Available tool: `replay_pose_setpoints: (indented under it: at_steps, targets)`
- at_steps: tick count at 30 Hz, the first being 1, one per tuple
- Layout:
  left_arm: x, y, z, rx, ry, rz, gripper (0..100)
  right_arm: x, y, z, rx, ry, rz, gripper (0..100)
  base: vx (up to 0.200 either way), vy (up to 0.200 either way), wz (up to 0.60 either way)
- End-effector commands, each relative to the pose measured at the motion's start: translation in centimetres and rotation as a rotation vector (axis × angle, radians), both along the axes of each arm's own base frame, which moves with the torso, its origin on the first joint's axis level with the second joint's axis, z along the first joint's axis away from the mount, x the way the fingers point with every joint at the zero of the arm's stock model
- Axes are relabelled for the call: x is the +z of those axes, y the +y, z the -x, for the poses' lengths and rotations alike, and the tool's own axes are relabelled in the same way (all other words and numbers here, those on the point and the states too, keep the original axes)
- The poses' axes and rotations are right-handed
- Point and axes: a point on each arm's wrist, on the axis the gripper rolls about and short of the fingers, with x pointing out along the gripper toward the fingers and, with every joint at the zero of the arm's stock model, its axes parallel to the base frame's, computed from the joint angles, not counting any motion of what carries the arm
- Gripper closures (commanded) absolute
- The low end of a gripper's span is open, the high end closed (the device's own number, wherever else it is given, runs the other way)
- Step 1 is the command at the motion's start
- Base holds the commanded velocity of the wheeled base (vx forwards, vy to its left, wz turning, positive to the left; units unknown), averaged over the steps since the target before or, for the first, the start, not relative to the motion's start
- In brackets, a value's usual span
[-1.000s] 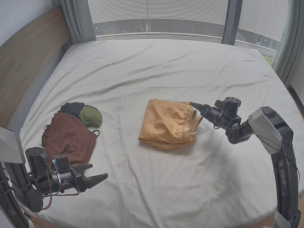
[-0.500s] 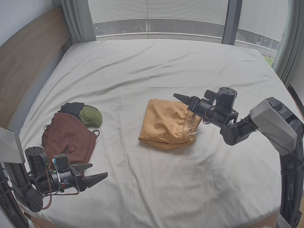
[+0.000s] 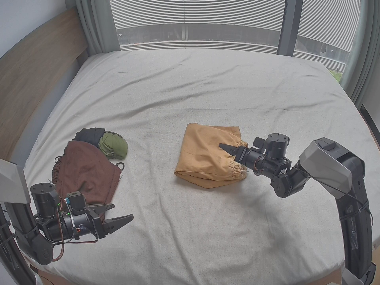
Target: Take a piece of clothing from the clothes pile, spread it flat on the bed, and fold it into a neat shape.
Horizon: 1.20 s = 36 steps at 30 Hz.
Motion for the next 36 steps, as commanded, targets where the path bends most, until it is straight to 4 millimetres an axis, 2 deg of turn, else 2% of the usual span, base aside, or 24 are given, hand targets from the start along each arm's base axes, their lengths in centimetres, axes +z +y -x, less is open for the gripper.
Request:
replay_pose_setpoints:
  at_steps: [1,4,6,7,8,9,11,12,13,15,17,19,20,21,22,23,25,28,32,36]
  targets:
    - [0.0,0.0,0.1,0.002,0.004,0.000,0,-2.1,-0.6,-0.2,-0.014,0.040,0.012,0,0.000,0.000,0.00]
    - [0.1,0.1,0.1,0.002,-0.002,0.001,0,-2.1,-0.9,0.3,-0.021,0.037,0.012,0,0.000,0.000,0.00]
    - [0.7,0.0,0.2,-0.007,-0.022,0.013,0,-0.5,-0.9,1.2,-0.025,0.005,0.004,0,0.000,0.000,0.00]
    - [2.1,-0.1,0.5,-0.018,-0.045,0.068,0,3.2,-1.0,2.9,-0.021,-0.053,-0.015,0,0.000,0.000,0.00]
    - [2.1,-0.1,0.5,-0.018,-0.045,0.068,0,3.2,-1.0,2.9,-0.021,-0.053,-0.015,0,0.000,0.000,0.00]
    - [3.6,-0.3,0.9,-0.011,-0.075,0.116,0,7.0,-1.0,5.0,-0.005,-0.104,-0.032,0,0.000,0.000,0.00]
    - [5.9,-1.0,1.8,-0.042,-0.145,0.166,0,11.9,-1.5,8.5,0.008,-0.174,-0.056,0,0.000,0.000,0.00]
    - [6.4,-1.1,2.1,-0.051,-0.158,0.175,0,12.9,-1.7,9.3,0.010,-0.189,-0.060,0,0.000,0.000,0.00]
    - [7.3,-1.3,2.6,-0.064,-0.194,0.194,0,14.7,-2.1,11.0,0.015,-0.219,-0.067,0,0.000,0.000,0.00]
    - [9.7,-1.5,3.9,-0.092,-0.285,0.237,0,18.3,-3.5,15.1,0.014,-0.307,-0.056,0,0.000,0.000,0.00]
    - [11.4,-1.8,5.6,-0.133,-0.345,0.281,0,20.6,-5.1,19.0,0.004,-0.404,-0.007,0,0.000,0.000,0.00]
    - [12.2,-1.9,7.3,-0.158,-0.370,0.314,0,21.7,-6.9,22.7,-0.019,-0.480,0.075,0,0.000,0.000,0.00]
    - [12.2,-1.9,7.6,-0.160,-0.374,0.318,0,21.8,-7.2,23.2,-0.024,-0.487,0.089,0,0.000,0.000,0.00]
    - [12.3,-1.8,9.1,-0.175,-0.386,0.329,0,21.9,-8.5,26.0,-0.046,-0.517,0.138,0,0.000,0.000,0.00]
    - [12.3,-1.7,9.4,-0.177,-0.390,0.331,0,22.0,-8.8,26.6,-0.051,-0.523,0.144,0,0.000,0.000,0.00]
    - [12.8,-1.4,10.7,-0.182,-0.416,0.341,0,22.2,-10.3,29.9,-0.083,-0.543,0.151,0,0.000,0.000,0.00]
    - [13.5,-0.7,12.8,-0.153,-0.441,0.368,0,22.5,-11.7,33.7,-0.121,-0.579,0.153,0,0.000,0.000,0.00]
    - [13.4,0.1,15.6,-0.150,-0.432,0.384,0,22.5,-13.1,38.1,-0.175,-0.628,0.157,0,0.000,0.000,0.00]
    - [12.4,1.2,19.4,-0.149,-0.420,0.385,0,21.1,-14.2,44.3,-0.221,-0.665,0.164,0,0.000,0.000,0.00]
    - [10.8,2.1,22.3,-0.144,-0.384,0.377,0,18.9,-14.7,48.5,-0.218,-0.673,0.172,0,0.000,0.000,0.00]
